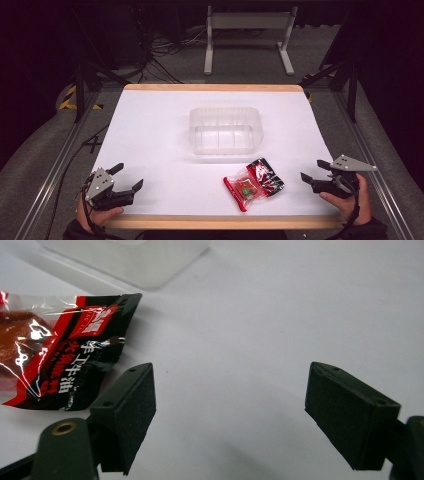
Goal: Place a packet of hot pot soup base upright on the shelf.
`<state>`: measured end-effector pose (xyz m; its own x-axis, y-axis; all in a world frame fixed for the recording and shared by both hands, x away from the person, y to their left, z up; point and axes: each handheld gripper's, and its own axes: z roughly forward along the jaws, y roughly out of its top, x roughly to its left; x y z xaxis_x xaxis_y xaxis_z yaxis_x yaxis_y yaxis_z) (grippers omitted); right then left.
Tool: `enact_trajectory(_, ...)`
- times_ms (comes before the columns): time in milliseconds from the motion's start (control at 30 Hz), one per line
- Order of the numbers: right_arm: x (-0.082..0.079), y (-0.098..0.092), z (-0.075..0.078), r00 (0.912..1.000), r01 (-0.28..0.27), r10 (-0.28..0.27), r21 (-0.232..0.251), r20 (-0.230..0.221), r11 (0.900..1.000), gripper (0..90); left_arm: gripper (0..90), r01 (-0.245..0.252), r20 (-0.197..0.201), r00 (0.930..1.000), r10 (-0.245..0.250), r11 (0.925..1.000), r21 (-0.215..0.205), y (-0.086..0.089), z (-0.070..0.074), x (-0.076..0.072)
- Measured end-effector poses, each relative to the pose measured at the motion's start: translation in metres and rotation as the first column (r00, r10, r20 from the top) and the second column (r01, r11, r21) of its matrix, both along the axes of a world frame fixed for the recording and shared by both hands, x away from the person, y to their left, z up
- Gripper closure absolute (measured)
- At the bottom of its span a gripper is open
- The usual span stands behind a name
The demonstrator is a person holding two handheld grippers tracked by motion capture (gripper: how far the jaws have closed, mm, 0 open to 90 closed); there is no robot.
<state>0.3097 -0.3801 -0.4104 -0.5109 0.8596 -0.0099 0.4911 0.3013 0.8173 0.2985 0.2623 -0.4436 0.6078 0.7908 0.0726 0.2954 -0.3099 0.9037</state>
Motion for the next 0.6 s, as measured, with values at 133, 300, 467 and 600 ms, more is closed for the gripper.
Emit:
enact_trajectory(133, 0.001, -0.008, -0.003, 0.9997, 0.012, -0.011, 0.044, -0.022, 0.999, 19.5, 14.5, 0.010, 0.001, 0.9999, -0.010, 0.9999, 0.004, -0.002, 0.000, 0.000)
enact_trajectory(300, 0.003, -0.006, -0.006, 0.9982, -0.013, 0.016, 0.066, -0.057, 0.998, 18.7, 14.8, 0.017, -0.005, 0.9998, -0.017, 0.9998, 0.009, -0.002, 0.000, -0.001)
enact_trajectory(467, 0.005, 0.006, -0.006, 0.9910, -0.058, 0.068, 0.091, -0.115, 0.994, 16.0, 15.0, 0.023, -0.007, 0.9997, -0.023, 0.9996, 0.013, -0.001, 0.000, -0.003)
enact_trajectory(600, 0.007, 0.017, -0.009, 0.9736, -0.112, 0.136, 0.133, -0.183, 0.985, 14.3, 15.0, 0.030, -0.009, 0.9995, -0.030, 0.9994, 0.018, -0.003, -0.001, -0.003)
